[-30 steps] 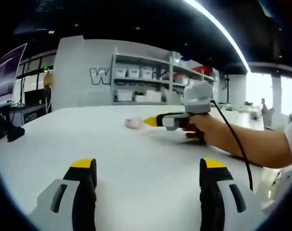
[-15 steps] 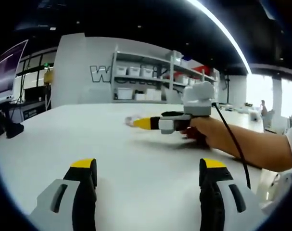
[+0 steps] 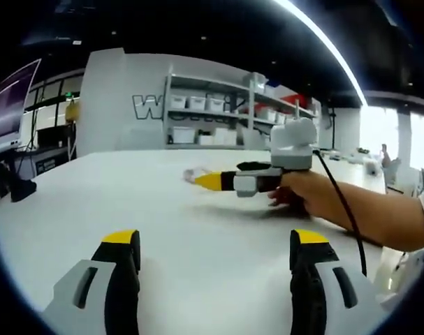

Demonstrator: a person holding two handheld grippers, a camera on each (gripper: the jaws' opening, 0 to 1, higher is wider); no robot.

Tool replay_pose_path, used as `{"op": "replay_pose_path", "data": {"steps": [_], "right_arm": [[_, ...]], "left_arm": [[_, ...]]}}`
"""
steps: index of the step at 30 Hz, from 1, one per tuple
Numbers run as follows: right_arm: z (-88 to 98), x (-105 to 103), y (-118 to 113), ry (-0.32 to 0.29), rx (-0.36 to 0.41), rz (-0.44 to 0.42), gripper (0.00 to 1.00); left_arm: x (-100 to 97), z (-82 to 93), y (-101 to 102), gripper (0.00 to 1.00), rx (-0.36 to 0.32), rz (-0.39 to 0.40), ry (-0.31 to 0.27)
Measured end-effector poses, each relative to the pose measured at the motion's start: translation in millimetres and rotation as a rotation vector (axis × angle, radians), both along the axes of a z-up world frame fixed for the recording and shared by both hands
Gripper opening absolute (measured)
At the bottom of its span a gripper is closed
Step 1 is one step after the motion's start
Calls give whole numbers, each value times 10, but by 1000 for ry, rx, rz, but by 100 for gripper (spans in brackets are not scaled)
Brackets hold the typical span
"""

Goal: Open the resealable bag by pulling the two sides of the seal apart until the entire bag opening is separated and visibly accessible.

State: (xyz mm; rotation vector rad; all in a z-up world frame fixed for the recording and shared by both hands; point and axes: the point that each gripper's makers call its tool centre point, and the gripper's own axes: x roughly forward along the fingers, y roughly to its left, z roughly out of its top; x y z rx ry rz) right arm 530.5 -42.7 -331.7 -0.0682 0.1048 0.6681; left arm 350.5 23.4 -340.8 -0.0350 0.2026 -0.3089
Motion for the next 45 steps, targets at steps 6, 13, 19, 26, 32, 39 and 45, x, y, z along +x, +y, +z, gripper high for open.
{"op": "replay_pose_path", "data": {"steps": [6, 13, 19, 26, 32, 39, 45], "right_arm": [[-1, -3, 15, 4, 0, 8, 100], [-3, 18, 17, 10, 0, 7, 99], [7, 22, 9, 9, -3, 3, 97], [39, 24, -5, 0, -7, -2, 95], [76, 29, -11, -5, -3, -6, 93], [128, -11, -21, -11, 9, -10, 91], [129, -35, -26, -14, 10, -12, 90]], "left_arm": [[6, -7, 14, 87, 4, 1, 2], [12, -10, 20, 87, 4, -1, 2], [15, -7, 28, 87, 3, 1, 2], [26, 3, 51, 87, 1, 2, 0], [34, 14, 65, 87, -1, 1, -1], [36, 26, 62, 87, -5, -3, -5], [36, 29, 61, 87, -8, -2, -8]]}}
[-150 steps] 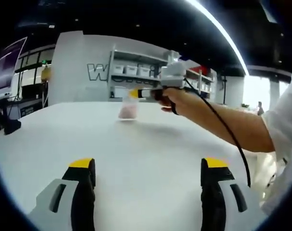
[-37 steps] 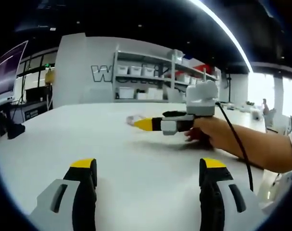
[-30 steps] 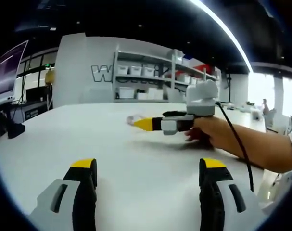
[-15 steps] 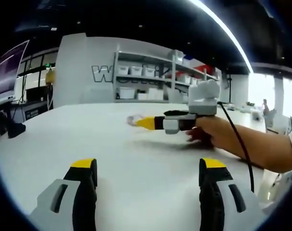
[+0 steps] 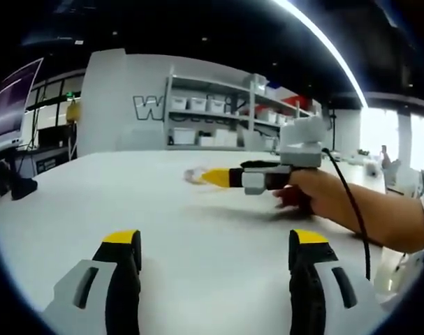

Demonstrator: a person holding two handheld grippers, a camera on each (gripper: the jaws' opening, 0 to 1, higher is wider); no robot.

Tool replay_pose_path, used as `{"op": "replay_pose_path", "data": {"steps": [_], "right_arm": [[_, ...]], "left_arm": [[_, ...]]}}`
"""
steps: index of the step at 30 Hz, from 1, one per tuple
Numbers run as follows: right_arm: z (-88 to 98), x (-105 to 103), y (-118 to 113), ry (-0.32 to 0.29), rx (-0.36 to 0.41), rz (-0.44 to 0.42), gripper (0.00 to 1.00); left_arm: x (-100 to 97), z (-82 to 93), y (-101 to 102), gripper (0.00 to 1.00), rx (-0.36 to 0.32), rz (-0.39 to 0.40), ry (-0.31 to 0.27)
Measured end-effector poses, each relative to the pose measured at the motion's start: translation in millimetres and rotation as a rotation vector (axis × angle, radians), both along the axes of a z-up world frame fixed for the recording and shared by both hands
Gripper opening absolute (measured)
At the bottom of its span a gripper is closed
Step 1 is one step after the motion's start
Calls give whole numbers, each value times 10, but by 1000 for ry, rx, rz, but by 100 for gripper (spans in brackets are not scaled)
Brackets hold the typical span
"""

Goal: Open the resealable bag by pulling the two sides of the seal apart until the entire bag opening is separated and visibly accessible.

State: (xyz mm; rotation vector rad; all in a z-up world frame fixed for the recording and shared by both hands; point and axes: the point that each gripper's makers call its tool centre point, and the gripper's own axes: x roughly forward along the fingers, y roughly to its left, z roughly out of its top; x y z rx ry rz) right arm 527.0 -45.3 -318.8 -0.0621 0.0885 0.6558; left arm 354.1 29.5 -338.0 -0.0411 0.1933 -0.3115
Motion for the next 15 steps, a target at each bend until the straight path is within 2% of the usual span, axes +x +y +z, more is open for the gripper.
{"op": "replay_pose_path", "data": {"steps": [15], "right_arm": [[73, -110, -35, -16, 16, 7, 88]], "left_arm": [[-23, -23, -24, 87, 2, 1, 0]]}}
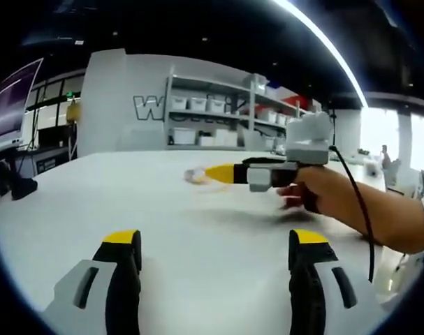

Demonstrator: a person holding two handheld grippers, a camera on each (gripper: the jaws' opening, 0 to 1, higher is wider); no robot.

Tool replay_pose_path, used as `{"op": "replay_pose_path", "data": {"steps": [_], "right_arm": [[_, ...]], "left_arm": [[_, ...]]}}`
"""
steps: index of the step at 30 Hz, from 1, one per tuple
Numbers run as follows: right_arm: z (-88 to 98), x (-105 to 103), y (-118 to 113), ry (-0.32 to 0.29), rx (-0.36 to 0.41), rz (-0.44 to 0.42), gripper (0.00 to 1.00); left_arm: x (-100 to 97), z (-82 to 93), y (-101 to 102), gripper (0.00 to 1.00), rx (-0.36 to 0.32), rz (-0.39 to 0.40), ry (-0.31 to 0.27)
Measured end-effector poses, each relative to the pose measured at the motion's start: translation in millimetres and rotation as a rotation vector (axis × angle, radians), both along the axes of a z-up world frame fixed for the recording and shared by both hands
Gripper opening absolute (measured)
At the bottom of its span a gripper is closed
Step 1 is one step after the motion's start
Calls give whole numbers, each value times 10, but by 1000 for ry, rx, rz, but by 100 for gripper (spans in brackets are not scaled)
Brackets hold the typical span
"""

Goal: Open the resealable bag by pulling the two sides of the seal apart until the entire bag opening is separated and visibly accessible.

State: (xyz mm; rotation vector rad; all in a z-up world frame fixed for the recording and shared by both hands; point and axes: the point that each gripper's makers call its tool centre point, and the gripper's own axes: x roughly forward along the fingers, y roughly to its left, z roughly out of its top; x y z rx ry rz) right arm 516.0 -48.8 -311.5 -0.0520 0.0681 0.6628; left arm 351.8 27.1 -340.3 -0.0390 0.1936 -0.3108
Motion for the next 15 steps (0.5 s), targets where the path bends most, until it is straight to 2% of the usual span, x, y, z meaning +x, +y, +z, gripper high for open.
{"op": "replay_pose_path", "data": {"steps": [15], "right_arm": [[-50, -85, -42, 4, 3, -8, 85]], "left_arm": [[-26, -10, -31, 86, -5, -1, -4]]}}
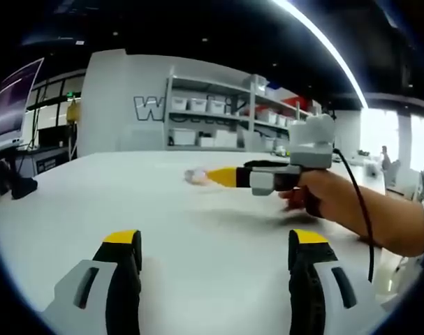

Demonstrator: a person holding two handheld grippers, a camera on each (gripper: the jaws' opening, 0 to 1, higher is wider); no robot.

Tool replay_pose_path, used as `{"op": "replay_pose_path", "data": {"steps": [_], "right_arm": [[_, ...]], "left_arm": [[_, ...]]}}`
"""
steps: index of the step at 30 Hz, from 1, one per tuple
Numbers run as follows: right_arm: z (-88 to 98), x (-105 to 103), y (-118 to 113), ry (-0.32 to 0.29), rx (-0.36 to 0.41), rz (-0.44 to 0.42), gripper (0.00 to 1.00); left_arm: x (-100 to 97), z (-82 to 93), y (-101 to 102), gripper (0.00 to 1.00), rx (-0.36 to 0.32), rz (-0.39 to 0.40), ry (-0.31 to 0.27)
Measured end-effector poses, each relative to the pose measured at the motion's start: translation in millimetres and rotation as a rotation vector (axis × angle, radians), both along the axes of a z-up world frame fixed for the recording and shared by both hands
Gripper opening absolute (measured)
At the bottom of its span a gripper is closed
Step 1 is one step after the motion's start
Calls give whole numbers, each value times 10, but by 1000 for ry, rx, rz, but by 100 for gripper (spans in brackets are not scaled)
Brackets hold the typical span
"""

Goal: Open the resealable bag by pulling the two sides of the seal apart until the entire bag opening is separated and visibly accessible.

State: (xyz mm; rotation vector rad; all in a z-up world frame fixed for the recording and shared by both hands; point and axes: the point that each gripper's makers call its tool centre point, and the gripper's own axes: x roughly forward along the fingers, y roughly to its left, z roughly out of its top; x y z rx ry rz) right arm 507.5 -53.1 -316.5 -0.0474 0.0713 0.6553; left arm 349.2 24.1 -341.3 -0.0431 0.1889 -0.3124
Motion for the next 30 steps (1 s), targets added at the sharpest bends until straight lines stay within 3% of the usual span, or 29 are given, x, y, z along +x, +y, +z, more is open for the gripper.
{"op": "replay_pose_path", "data": {"steps": [30], "right_arm": [[12, -107, -61, 0, 11, -16, 82]], "left_arm": [[1, 3, 11, 85, -7, 2, 0]]}}
